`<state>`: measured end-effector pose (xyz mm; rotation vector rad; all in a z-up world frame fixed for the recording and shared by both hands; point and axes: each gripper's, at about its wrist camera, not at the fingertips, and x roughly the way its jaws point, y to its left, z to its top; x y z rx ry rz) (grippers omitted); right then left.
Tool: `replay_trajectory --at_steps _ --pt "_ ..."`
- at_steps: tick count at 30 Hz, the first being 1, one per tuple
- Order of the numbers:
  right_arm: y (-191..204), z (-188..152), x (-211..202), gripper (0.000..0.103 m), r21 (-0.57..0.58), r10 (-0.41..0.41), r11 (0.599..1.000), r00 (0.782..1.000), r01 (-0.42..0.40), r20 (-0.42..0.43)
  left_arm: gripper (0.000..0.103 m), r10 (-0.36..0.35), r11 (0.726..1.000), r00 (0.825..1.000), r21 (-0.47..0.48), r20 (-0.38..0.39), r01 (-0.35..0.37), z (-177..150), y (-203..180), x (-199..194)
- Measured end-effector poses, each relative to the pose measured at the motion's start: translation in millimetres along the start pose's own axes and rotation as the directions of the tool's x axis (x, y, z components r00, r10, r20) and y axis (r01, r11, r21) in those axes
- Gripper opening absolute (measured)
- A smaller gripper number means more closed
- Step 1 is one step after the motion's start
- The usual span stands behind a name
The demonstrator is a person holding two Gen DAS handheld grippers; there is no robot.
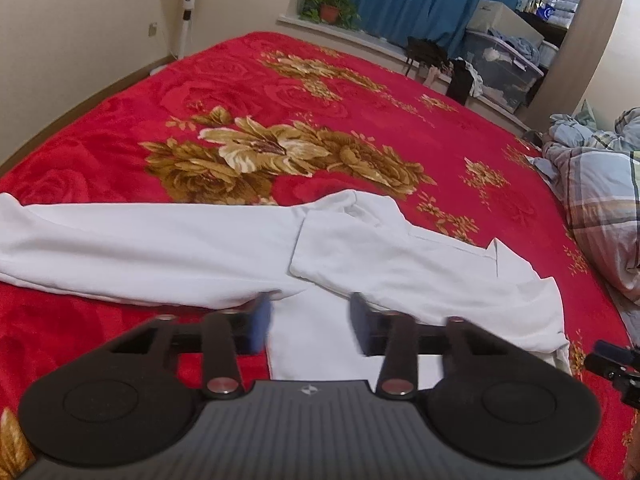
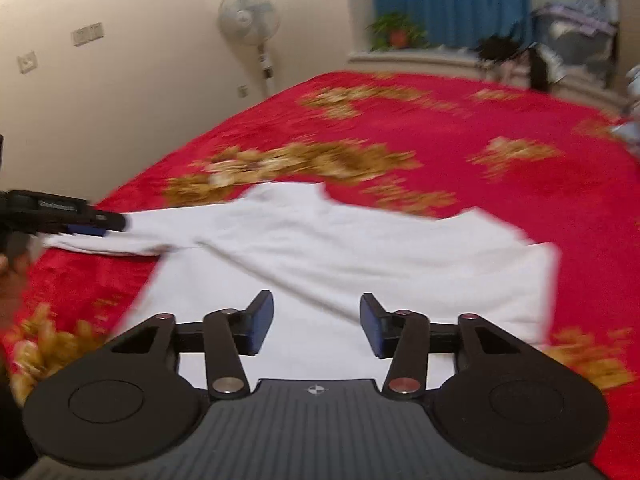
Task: Fold small clothes
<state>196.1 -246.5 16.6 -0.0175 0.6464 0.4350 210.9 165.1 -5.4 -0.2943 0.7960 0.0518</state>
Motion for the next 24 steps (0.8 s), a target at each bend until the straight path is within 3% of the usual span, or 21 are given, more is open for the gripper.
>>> replay_trajectory --at_steps 2,6,8,11,14,16,21,24 --pt "-27.3 -14.2 4.3 0.051 0.083 -0.062 0.995 0.998 0.064 -0.019 0.035 -0.009 1.0 1.0 -0.021 -0.01 0.008 1.8 2.2 8.5" --pt "-68.0 -27.0 27.9 0.05 0.295 -0.141 0.942 0.986 0.161 -0.085 0.03 -0.055 0.994 0.998 -0.098 -0.025 0.053 7.9 13.1 30.3" --pt "-81.1 -27.8 35.5 0.05 0.406 -0.113 0.906 0.992 0.123 -0.049 0.03 -0.083 0.986 0.996 -0.148 -0.033 0.078 12.0 19.1 42.8" --pt "-98.8 -31.3 47.7 0.05 0.515 -0.103 0.848 0.992 0.124 -0.069 0.03 -0.129 0.967 0.991 -0.226 -0.039 0.117 17.1 27.7 59.2" --pt "-117.3 -40.0 59.4 0.05 0.67 -0.044 0.738 0.997 0.08 -0.07 0.031 -0.167 0.946 0.985 -0.287 -0.038 0.149 22.2 32.8 77.5" --pt "-126.4 -43.3 65.8 0.05 0.724 -0.011 0.687 0.998 0.054 -0.064 0.031 -0.172 0.937 0.984 -0.316 -0.046 0.149 24.1 35.3 90.0" --pt "-139.7 -47.3 78.9 0.05 0.792 0.004 0.609 0.998 0.048 -0.063 0.031 -0.172 0.902 0.981 -0.415 -0.09 0.12 20.8 46.7 120.4" --pt "-143.8 -50.3 87.2 0.05 0.807 0.007 0.587 0.997 0.055 -0.074 0.033 -0.16 0.895 0.982 -0.434 -0.099 0.102 18.1 51.3 134.1"
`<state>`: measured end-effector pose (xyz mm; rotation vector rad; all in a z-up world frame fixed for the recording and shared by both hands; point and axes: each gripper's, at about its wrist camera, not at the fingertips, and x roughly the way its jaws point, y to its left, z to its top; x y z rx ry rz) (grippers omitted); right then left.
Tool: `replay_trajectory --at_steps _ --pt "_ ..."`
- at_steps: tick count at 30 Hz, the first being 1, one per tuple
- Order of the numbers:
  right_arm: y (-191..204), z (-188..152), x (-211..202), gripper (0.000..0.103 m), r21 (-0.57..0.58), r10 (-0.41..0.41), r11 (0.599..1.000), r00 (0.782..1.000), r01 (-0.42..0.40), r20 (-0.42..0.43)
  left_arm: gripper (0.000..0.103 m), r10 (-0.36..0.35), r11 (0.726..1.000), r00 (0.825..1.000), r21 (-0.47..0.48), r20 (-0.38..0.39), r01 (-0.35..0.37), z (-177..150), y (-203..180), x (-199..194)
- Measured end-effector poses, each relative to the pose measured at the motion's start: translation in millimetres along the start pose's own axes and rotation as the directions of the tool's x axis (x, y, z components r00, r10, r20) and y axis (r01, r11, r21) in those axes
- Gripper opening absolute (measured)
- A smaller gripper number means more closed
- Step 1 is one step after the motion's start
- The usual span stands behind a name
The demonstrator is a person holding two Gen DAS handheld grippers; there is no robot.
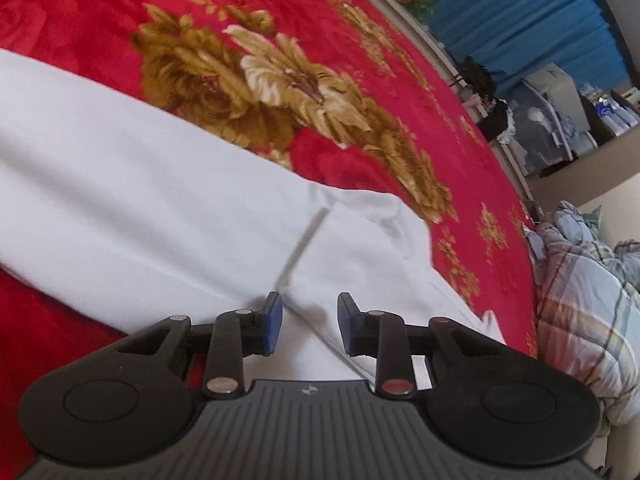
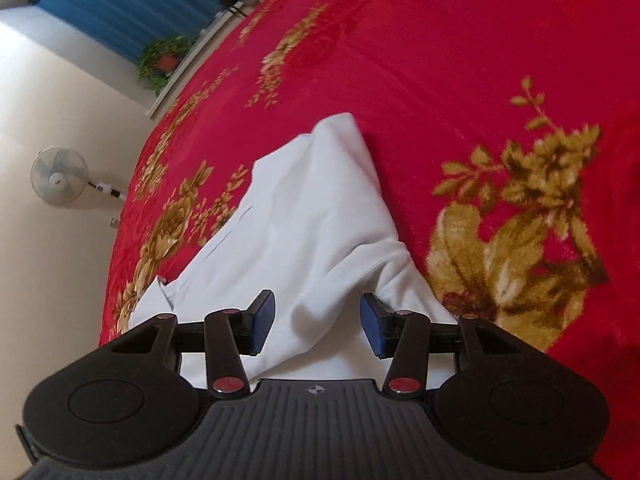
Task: Fold small clothes
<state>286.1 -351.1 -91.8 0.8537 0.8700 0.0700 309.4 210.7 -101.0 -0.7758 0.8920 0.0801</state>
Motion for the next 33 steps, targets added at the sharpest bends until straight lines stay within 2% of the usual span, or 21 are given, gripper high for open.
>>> replay_trajectory --at_steps 3,6,7,8,10,16,18,20,22,23,29,32,33 --pt "0.0 -0.2 2.5 0.05 0.002 -0.006 1.0 1.0 0.006 0.001 0.033 0.003 0.999 1.0 -0.04 0.011 -0.003 0.8 5.9 8.3" --pt "2.4 0.1 1.3 0.05 -0.003 0.0 1.0 1.0 0.001 0.009 0.03 0.007 1.0 1.0 -0.018 0.029 -0.007 -0.1 1.7 9.8" --pt "3.1 0.9 1.8 0.05 -0.005 0.003 1.0 1.0 -0.003 0.009 0.013 0.016 1.0 0.999 0.001 0.038 -0.016 -0.7 -0.6 8.7" --pt "3.5 1.2 2.5 0.05 -0.006 0.005 1.0 1.0 -0.005 0.01 0.007 0.039 0.999 0.998 0.022 0.057 -0.04 -1.9 -3.5 5.3" --pt "1.9 3.2 3.3 0.05 -0.001 0.006 1.0 1.0 -0.006 0.01 0.007 0.037 0.998 0.995 0.038 0.093 -0.041 -3.6 -8.9 -7.6" --pt "-3.0 6.6 3.5 0.05 0.035 0.008 0.999 1.0 -0.008 0.012 0.007 0.043 0.997 0.978 0.059 0.206 -0.056 -20.6 -35.0 -83.2" --pt "-2.5 5.9 4.1 0.049 0.037 0.002 0.999 1.0 -0.003 0.003 0.008 0.086 0.99 0.974 0.091 0.209 -0.107 -25.1 -34.7 -89.1" --pt "-2.1 4.7 5.6 0.047 0.032 -0.015 0.999 1.0 0.015 -0.009 0.008 0.164 0.981 0.968 0.07 0.19 -0.18 -24.5 -28.2 -84.0" --pt "-2.7 3.2 6.8 0.046 0.041 -0.041 0.998 0.999 0.042 -0.026 0.008 0.251 0.963 0.948 0.051 0.193 -0.266 -23.2 -23.7 -85.9" --pt "-3.4 2.9 6.5 0.046 0.047 -0.057 0.997 0.998 0.059 -0.041 0.008 0.247 0.963 0.947 0.052 0.204 -0.263 -22.9 -22.9 -90.0" --pt "-4.9 -1.5 5.4 0.044 0.07 -0.068 0.995 0.997 0.072 -0.047 0.009 0.168 0.98 0.967 0.078 0.189 -0.185 -22.6 -24.9 -98.5" --pt "-9.5 0.0 9.7 0.041 0.1 -0.054 0.993 0.998 0.058 -0.035 0.009 0.151 0.98 0.972 0.104 0.182 -0.171 -25.4 -31.0 -96.9" --pt "-10.5 0.8 10.4 0.034 0.105 -0.055 0.993 0.998 0.058 -0.028 0.009 0.146 0.978 0.972 0.12 0.182 -0.169 -26.8 -33.9 -97.2"
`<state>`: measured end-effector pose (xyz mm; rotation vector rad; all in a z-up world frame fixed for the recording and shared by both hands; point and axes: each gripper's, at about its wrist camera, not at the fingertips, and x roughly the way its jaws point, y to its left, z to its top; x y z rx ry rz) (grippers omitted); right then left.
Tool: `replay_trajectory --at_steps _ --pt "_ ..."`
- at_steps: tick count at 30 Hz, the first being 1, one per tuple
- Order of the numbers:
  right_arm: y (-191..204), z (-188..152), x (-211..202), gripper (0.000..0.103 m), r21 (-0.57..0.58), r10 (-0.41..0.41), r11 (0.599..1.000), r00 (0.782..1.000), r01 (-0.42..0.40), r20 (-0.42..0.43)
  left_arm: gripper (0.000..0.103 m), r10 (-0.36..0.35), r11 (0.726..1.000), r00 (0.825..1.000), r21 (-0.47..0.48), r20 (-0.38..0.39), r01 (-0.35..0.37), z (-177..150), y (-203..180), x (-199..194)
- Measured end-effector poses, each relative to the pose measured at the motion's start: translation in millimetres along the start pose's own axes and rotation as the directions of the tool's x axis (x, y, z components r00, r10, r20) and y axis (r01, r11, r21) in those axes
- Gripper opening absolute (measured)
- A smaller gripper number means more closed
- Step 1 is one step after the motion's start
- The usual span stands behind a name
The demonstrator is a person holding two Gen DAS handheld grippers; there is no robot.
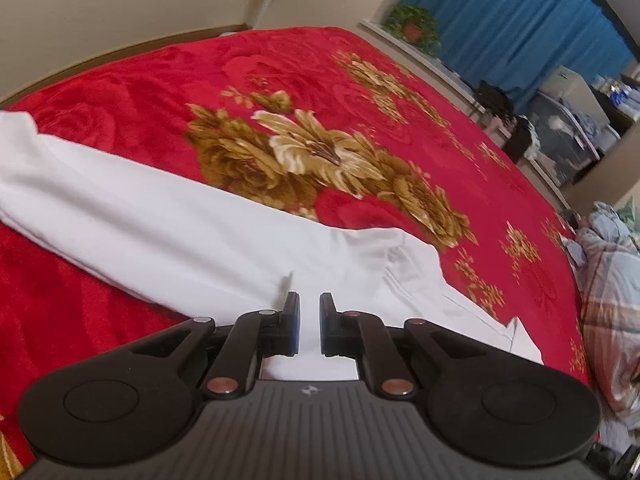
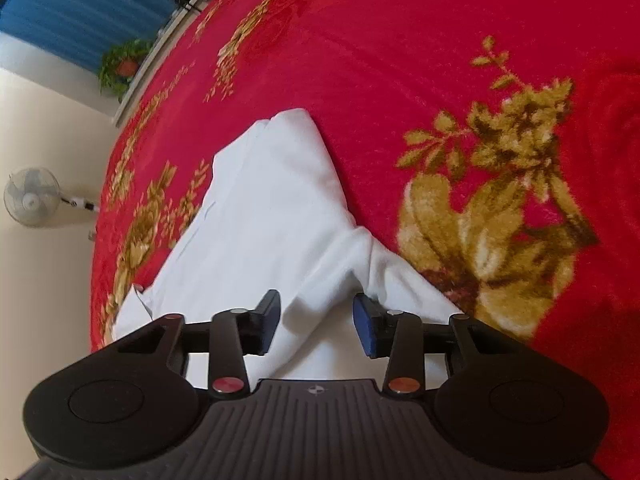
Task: Fold small clothes
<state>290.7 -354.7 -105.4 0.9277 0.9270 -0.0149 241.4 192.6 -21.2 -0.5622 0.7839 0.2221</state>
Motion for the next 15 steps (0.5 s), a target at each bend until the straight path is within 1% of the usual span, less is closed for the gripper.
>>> replay_trajectory --at_steps 1,2,5,6,7,9,10,11,13,14,15 --pt "-1.1 1.4 -0.1 0.014 0.007 -0.006 1.0 1.0 0.006 0.006 0.009 -0.006 1.0 1.0 0.016 0.002 0.006 -1.4 -4.3 -0.2" --pt "-1.9 2.2 -2.4 0.004 0.01 -0.029 1.0 0.999 0.029 0.02 0.009 -0.011 0.999 1.0 0.034 0.007 0.01 -2.2 -8.9 0.3" --pt "-1.7 4.6 -17.2 0.004 0.022 -0.073 0.997 0.996 0.072 0.055 0.009 -0.034 0.995 0.999 0.093 0.011 0.033 -4.3 -18.5 -4.3" --pt "-0.8 4.6 -22.3 0.004 0.016 -0.096 0.995 0.993 0.095 0.063 0.009 -0.047 0.994 0.999 0.101 0.006 0.046 -3.2 -20.0 -6.2" --pt "0.5 4.8 -27.2 0.004 0.005 -0.139 0.99 0.987 0.14 0.076 0.009 -0.059 0.993 0.998 0.107 0.002 0.058 -2.1 -21.3 -11.1" --pt "-0.4 5.9 -38.8 0.005 -0.014 -0.256 0.966 0.957 0.26 0.139 0.013 -0.047 0.987 0.999 0.153 -0.004 0.047 1.0 -27.7 -23.0" --pt "-2.5 8.2 -42.6 0.007 -0.009 -0.272 0.961 0.95 0.277 0.153 0.016 -0.031 0.978 1.0 0.208 -0.003 0.03 1.5 -34.2 -30.3" --pt "-5.7 11.9 -44.4 0.007 0.005 -0.249 0.968 0.957 0.251 0.151 0.019 -0.016 0.964 1.0 0.267 0.004 0.014 0.3 -40.2 -37.5" --pt "-6.4 16.7 -45.4 0.007 0.013 -0.168 0.986 0.975 0.168 0.142 0.025 -0.007 0.933 1.0 0.359 0.016 0.001 -6.4 -47.1 -50.3" --pt "-2.1 16.9 -45.9 0.007 -0.008 -0.123 0.992 0.981 0.126 0.152 0.025 -0.013 0.926 1.0 0.377 0.02 0.004 -10.3 -46.9 -53.5" --pt "5.2 15.4 -44.3 0.008 -0.038 -0.087 0.995 0.984 0.094 0.155 0.025 -0.028 0.926 0.999 0.378 0.026 0.016 -15.0 -44.6 -55.6"
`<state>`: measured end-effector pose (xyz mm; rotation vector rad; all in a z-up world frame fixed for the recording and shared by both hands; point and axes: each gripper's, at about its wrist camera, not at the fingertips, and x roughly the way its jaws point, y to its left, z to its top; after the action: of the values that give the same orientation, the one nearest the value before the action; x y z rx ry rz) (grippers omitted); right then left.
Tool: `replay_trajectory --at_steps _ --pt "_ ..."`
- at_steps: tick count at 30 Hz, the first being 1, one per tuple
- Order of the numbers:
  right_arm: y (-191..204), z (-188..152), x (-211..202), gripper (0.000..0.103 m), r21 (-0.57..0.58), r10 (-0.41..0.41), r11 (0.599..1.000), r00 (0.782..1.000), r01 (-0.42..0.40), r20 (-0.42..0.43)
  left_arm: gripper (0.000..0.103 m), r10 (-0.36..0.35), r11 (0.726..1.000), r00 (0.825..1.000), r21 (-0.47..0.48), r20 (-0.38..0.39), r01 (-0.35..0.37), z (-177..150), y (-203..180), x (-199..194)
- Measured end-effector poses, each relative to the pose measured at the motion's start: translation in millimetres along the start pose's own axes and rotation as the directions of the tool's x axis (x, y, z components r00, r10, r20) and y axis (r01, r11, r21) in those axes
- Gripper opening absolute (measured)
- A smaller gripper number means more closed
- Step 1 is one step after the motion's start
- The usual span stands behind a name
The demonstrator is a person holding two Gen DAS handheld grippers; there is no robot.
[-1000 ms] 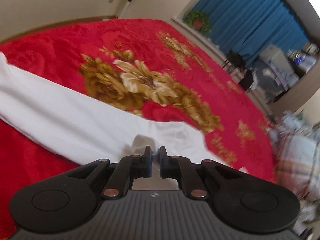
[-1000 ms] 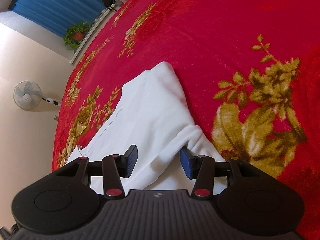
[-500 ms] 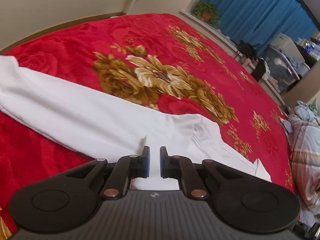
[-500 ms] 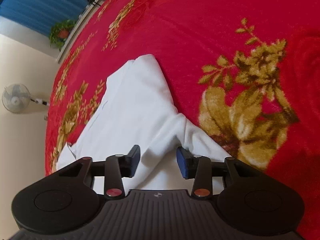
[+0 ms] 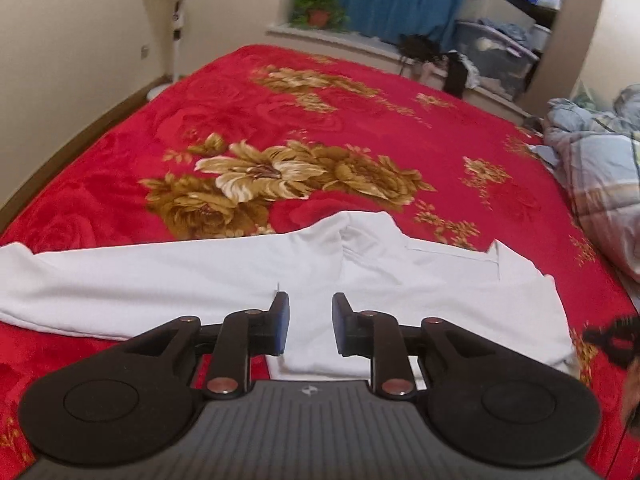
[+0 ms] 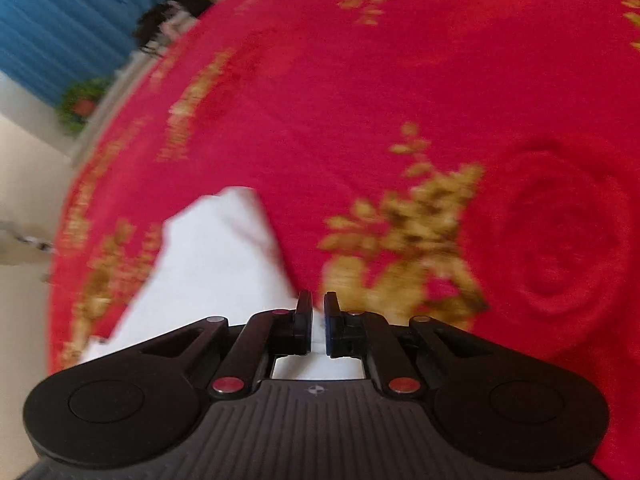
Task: Fold small clothes
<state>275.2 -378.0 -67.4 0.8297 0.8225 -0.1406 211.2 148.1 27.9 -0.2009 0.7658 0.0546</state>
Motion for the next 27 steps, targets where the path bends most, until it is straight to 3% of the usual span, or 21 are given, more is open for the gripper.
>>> replay_trajectory --at_steps 2,3,5,6,8,11,12,13,15,16,21,23,25,27 --pt "11.6 -2.2 5.7 0.013 -0.074 0.07 0.995 0.997 -0.071 -0.017 0.025 -0.036 0.999 0.999 -0.022 0.018 0.036 -12.4 3.5 5.0" --pt "13.5 -4.6 12.3 0.02 -0.094 0.07 0.993 0.997 -0.074 -0.044 0.025 -0.049 0.998 0.999 -0.03 0.013 0.049 -19.7 3.6 12.8" --pt "10.2 -12.1 28.1 0.022 -0.128 -0.032 0.992 0.993 0.018 -0.113 0.025 -0.026 1.0 0.998 -0.012 -0.054 0.025 -31.9 -0.6 35.2" --pt "5.7 -15.2 34.6 0.016 -0.138 -0.075 0.989 0.988 0.057 -0.133 0.025 -0.021 1.0 0.997 0.0 -0.078 0.021 -35.5 -2.7 44.0" --pt "4.9 -17.2 31.5 0.014 -0.128 -0.075 0.99 0.991 0.061 -0.111 0.025 -0.01 0.998 0.997 0.068 -0.081 0.015 -44.2 -8.3 56.7" --pt "23.8 -19.3 17.1 0.028 -0.25 -0.034 0.968 0.999 0.028 -0.018 0.025 0.011 0.991 0.995 0.133 -0.098 0.002 -54.2 -9.6 71.9" --pt "24.7 -20.0 16.9 0.038 -0.268 -0.02 0.963 1.0 0.016 -0.012 0.025 0.005 0.992 0.993 0.125 -0.115 0.009 -55.8 -7.3 77.5" --pt "21.1 -18.0 21.9 0.041 -0.255 -0.024 0.967 0.999 0.013 -0.04 0.025 0.008 0.993 0.99 0.117 -0.137 0.008 -58.2 -4.7 84.0" --pt "6.1 -16.4 35.1 0.035 -0.197 -0.05 0.98 0.991 0.026 -0.122 0.025 0.056 0.992 0.973 0.119 -0.223 -0.03 -63.4 0.7 101.8" --pt "4.4 -14.8 34.8 0.035 -0.187 -0.047 0.982 0.991 0.023 -0.124 0.026 0.081 0.991 0.967 0.127 -0.242 -0.051 -65.3 2.4 106.5" --pt "24.6 -15.8 11.8 0.043 -0.321 -0.001 0.947 1.0 -0.001 -0.006 0.031 0.033 0.997 0.985 0.077 -0.17 -0.02 -51.8 5.5 88.6" --pt "23.5 -16.5 20.0 0.044 -0.324 -0.035 0.946 0.999 0.021 -0.037 0.034 0.034 0.997 0.987 0.075 -0.156 -0.022 -50.6 5.9 87.2" --pt "10.1 -16.3 30.9 0.044 -0.304 -0.126 0.948 0.989 0.095 -0.083 0.034 0.058 0.996 0.983 0.079 -0.177 -0.045 -50.7 8.1 92.2" --pt "12.2 -14.0 28.5 0.044 -0.3 -0.13 0.948 0.989 0.104 -0.067 0.034 0.073 0.996 0.982 0.063 -0.172 -0.063 -45.8 12.7 92.6"
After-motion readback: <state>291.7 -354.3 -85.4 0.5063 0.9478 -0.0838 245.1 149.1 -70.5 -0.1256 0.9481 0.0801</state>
